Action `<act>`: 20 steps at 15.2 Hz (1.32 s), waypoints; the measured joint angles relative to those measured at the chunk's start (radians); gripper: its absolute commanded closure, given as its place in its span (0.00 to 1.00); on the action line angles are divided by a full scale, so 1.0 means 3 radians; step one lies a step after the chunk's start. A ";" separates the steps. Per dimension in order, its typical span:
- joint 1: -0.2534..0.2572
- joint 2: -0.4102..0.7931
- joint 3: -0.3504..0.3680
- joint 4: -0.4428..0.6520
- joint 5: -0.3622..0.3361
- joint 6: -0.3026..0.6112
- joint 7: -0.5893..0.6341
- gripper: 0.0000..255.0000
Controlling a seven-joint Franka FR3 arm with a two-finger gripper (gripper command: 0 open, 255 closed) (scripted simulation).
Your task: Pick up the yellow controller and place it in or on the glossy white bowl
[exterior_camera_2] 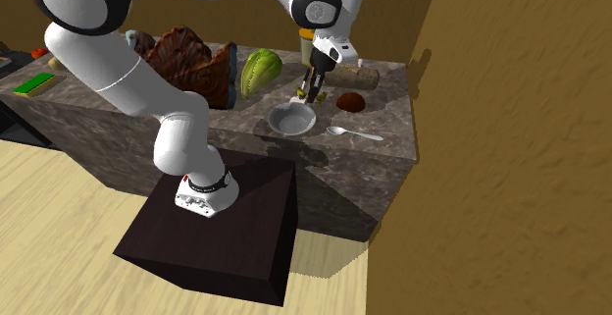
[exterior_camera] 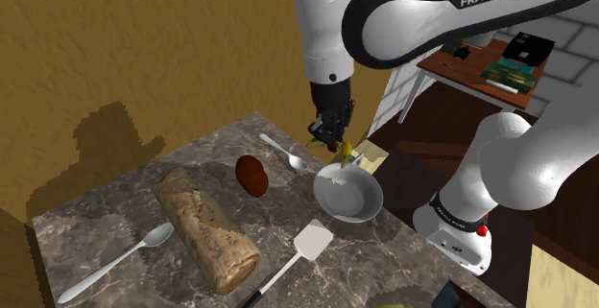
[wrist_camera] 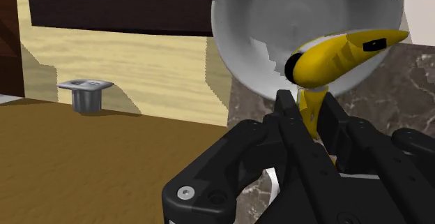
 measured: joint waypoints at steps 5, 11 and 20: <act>0.0124 -0.0605 0.0019 -0.0473 0.0168 -0.0120 0.0033 1.00; 0.0146 -0.0608 0.0057 -0.0720 0.0209 0.0122 0.0030 1.00; 0.0156 -0.0458 0.0126 -0.1024 0.0250 0.0575 0.0022 1.00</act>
